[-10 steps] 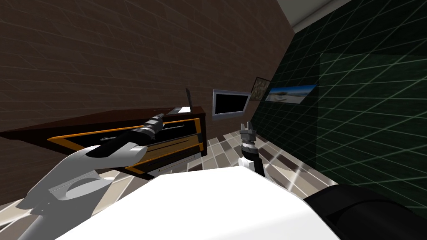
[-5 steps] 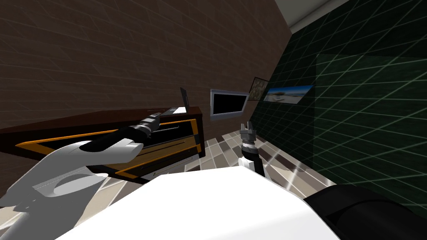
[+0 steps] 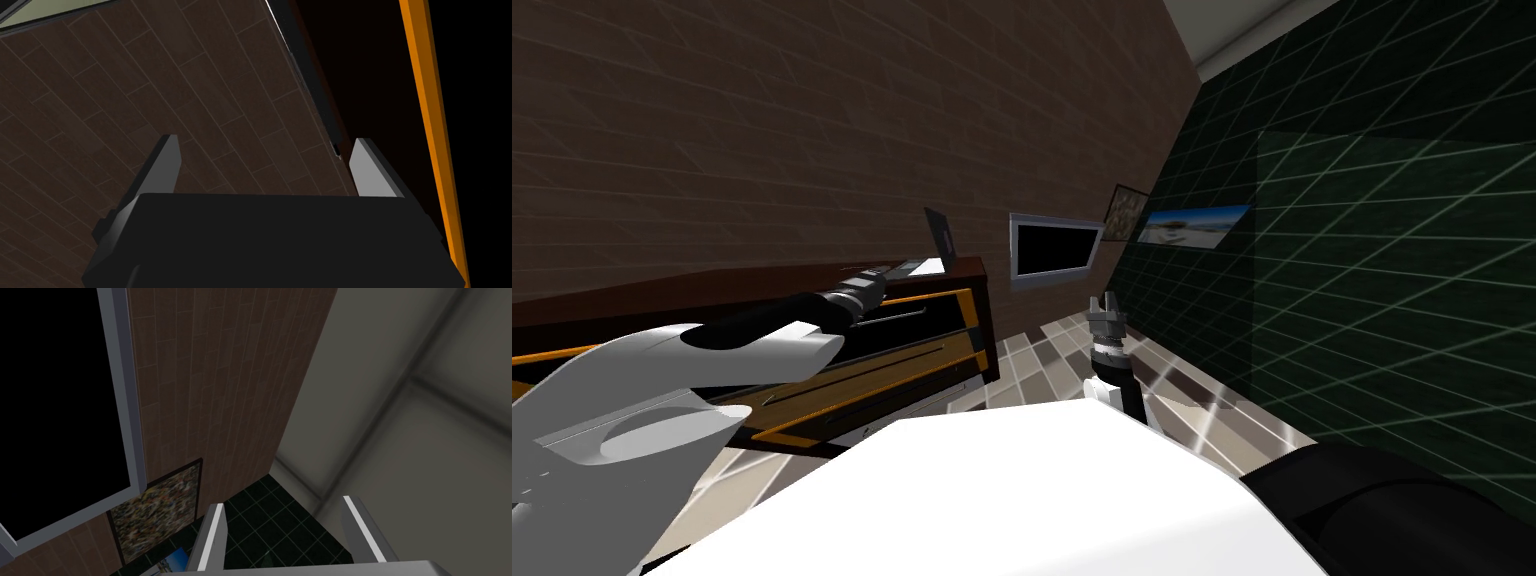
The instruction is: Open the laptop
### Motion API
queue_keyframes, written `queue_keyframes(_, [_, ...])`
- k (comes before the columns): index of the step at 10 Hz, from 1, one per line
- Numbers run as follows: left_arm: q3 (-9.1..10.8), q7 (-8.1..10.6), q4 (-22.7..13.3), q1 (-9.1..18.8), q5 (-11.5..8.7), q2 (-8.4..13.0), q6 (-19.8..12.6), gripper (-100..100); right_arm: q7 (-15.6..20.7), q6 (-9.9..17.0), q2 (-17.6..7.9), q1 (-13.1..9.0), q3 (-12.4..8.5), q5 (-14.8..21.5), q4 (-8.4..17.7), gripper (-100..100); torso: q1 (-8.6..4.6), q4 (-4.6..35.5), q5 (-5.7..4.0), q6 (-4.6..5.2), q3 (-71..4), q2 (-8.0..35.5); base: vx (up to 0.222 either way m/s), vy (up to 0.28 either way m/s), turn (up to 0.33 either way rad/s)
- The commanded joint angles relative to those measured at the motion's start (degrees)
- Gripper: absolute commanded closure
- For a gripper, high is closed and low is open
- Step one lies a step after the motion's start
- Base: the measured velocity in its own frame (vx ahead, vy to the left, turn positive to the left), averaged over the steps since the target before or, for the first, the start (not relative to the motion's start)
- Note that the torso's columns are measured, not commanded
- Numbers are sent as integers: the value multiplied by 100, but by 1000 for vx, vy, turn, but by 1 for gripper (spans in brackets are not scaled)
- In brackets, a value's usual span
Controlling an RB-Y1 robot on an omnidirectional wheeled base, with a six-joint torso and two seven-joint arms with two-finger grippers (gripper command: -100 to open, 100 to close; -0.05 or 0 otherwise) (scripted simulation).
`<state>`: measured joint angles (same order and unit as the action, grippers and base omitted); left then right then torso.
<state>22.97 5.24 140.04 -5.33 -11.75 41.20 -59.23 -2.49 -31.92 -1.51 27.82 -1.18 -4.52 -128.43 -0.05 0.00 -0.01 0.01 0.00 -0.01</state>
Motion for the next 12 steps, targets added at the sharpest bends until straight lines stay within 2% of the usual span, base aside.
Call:
queue_keyframes(1, [166, -13, 32, 72, -110, 269, -415, -100, 0, 0, 0, 0, 0, 0, 0, 0, 7, 0, 2, -3, 2, 4, 67, -66, -80])
queue_keyframes(2, [166, -13, 32, 72, -110, 269, -460, -100, 0, 0, 0, 0, 0, 0, 0, 0, 5, 0, 2, 0, 0, 0, 64, -47, -38])
queue_keyframes(3, [257, -24, 37, 134, -173, 441, -664, -100, 0, 0, 0, 0, 0, 0, 0, 0, 11, 0, 3, -3, 0, 1, 72, -45, -77])
queue_keyframes(4, [257, -24, 37, 134, -173, 441, -700, -100, 0, 0, 0, 0, 0, 0, 0, 0, 10, 0, 3, -1, -1, -1, 58, -33, -43])
queue_keyframes(5, [341, -34, 46, 190, -234, 602, -928, -100, 0, 0, 0, 0, -1, 0, 0, 0, 12, 0, 3, -2, 1, 3, 71, -39, -90])
queue_keyframes(6, [341, -34, 46, 190, -234, 602, -928, -100, 0, 0, 0, 0, 0, 0, 0, 0, 7, 0, 2, -1, 0, 0, 68, -44, -40])
queue_keyframes(8, [491, -53, 81, 289, -350, 892, -1314, -100, 0, 0, 0, 0, 0, 0, 0, 0, -1, -1, 0, 0, -2, -4, 106, -54, -102])
queue_keyframes(9, [491, -53, 81, 289, -350, 892, -1349, -100, 0, 0, 0, 1, 0, 0, 0, 0, -2, -4, -1, 0, -9, -15, 101, -36, -40])
queue_keyframes(12, [666, -74, 196, 401, -496, 1244, -1876, -100, 0, 0, 0, 1, -1, 0, 0, 0, 5, 0, 2, -1, 1, 1, 115, -44, -89])
